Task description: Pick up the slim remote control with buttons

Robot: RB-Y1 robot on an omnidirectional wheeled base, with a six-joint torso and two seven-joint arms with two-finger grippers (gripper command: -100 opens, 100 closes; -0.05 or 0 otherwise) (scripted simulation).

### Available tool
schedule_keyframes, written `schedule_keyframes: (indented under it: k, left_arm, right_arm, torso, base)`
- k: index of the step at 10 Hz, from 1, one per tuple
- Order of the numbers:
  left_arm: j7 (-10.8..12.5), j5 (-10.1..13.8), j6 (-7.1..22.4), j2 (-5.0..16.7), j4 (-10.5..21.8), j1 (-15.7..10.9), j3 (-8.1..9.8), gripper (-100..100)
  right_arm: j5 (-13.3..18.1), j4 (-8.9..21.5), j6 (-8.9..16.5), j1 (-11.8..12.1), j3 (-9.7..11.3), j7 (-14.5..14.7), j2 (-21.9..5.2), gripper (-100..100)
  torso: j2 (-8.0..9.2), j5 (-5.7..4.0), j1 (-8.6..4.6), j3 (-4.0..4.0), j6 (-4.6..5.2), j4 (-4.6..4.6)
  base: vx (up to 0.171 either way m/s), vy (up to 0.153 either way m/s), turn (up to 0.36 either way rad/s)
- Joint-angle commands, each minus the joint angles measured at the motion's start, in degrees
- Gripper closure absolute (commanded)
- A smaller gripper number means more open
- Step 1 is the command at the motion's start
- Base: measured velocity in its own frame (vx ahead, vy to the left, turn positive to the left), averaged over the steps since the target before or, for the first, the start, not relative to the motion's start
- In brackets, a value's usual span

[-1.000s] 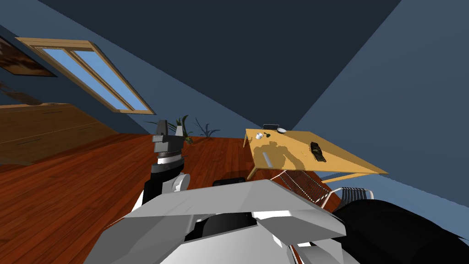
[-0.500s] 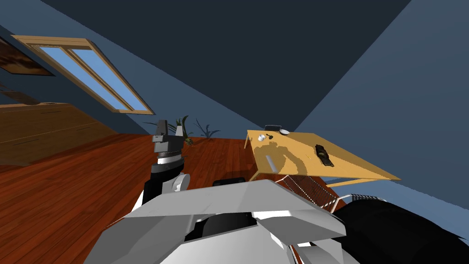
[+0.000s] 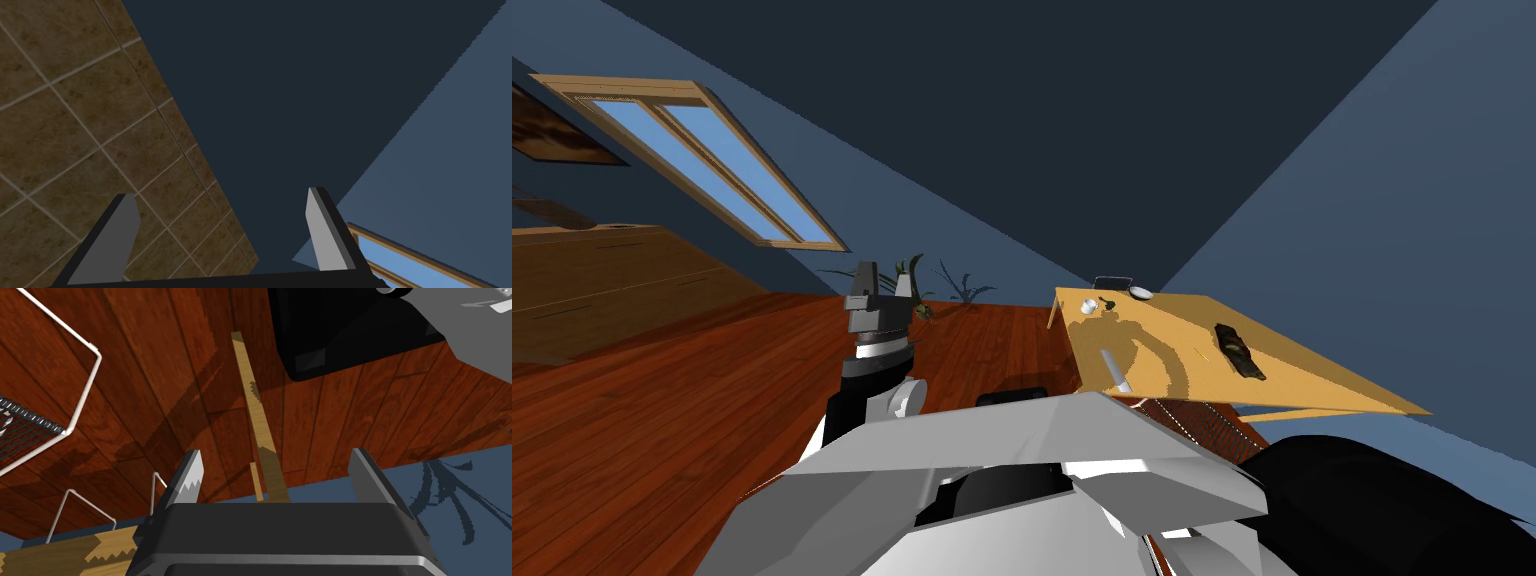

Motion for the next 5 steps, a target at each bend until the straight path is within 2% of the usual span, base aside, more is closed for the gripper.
schedule_keyframes:
  k: [1,2,3,5]
  left_arm:
    - [0.0,0.0,0.0,0.0,0.0,0.0,0.00,0]
    - [0.0,0.0,0.0,0.0,0.0,0.0,0.00,0]
    - [0.0,0.0,0.0,0.0,0.0,0.0,0.00,0]
    - [0.0,0.0,0.0,0.0,0.0,0.0,0.00,0]
  right_arm:
    - [0.1,2.9,0.6,0.1,1.9,0.7,-1.9,-100]
    - [0.1,5.1,0.6,0.1,3.0,1.0,-3.1,-100]
    - [0.1,5.1,0.6,0.1,3.0,1.0,-3.1,-100]
    - [0.1,8.7,0.5,-0.1,5.1,1.6,-4.9,-100]
  torso:
    - [0.00,0.00,0.00,0.00,0.00,0.00]
    - [-0.20,-0.02,0.00,-0.11,-0.02,-0.04]
    - [-0.51,-0.01,0.04,-0.29,-0.01,-0.10]
    - [-0.15,-0.02,-0.06,-0.10,-0.01,-0.04]
  base:
    - [0.223,0.012,0.050]
    - [0.321,0.022,0.051]
    - [0.236,0.010,0.008]
    - [0.187,-0.012,0.045]
